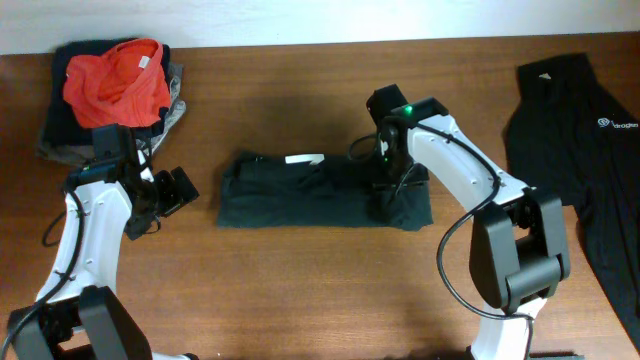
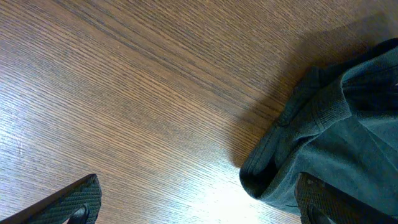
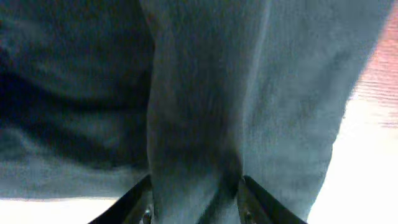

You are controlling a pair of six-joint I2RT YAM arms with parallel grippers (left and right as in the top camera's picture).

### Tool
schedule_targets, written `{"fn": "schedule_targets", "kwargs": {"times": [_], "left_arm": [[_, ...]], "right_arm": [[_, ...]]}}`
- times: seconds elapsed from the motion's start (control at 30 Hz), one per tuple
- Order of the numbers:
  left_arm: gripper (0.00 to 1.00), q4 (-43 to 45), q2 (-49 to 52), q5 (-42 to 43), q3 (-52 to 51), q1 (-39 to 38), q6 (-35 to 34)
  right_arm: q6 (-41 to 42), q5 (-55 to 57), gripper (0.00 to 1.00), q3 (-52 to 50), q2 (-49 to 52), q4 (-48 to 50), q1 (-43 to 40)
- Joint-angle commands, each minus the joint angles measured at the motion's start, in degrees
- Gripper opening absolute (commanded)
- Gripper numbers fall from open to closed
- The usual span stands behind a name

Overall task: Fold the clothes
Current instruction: 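Release the folded right section and lift the right gripper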

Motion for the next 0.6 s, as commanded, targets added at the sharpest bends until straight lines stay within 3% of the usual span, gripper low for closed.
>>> {"fn": "schedule_targets", "kwargs": {"times": [0.0, 0.17, 0.33, 0.47, 0.5, 0.57], "left_arm": [[0.99, -0.1, 0.6, 0.0, -0.6, -0.2, 0.1], [0.99, 0.0, 0.6, 0.0, -0.6, -0.2, 0.1], [0.99, 0.0, 0.6, 0.0, -0.6, -0.2, 0.1], [0.99, 0.0, 0.6, 0.0, -0.6, -0.2, 0.1], [0.99, 0.0, 0.6, 0.0, -0.6, -0.2, 0.1], [0.99, -0.1, 0.6, 0.0, -0.6, -0.2, 0.1]], "right_arm": [[0.5, -0.5, 0.49, 7.2, -0.9, -3.0, -1.7], [0.5, -1.7, 0.57, 17.8, -0.9, -9.4, -6.0], [-0.3, -6.0, 0.57, 19.7, -0.8, -10.4, -10.6], [-1.7, -6.3, 0.40, 16.9, -0.6, -10.4, -12.2], [-1.7, -6.3, 0.29, 15.3, -0.6, -10.2, -12.3], [-1.6, -6.6, 0.20, 13.3, -0.6, -9.9, -12.3]]}}
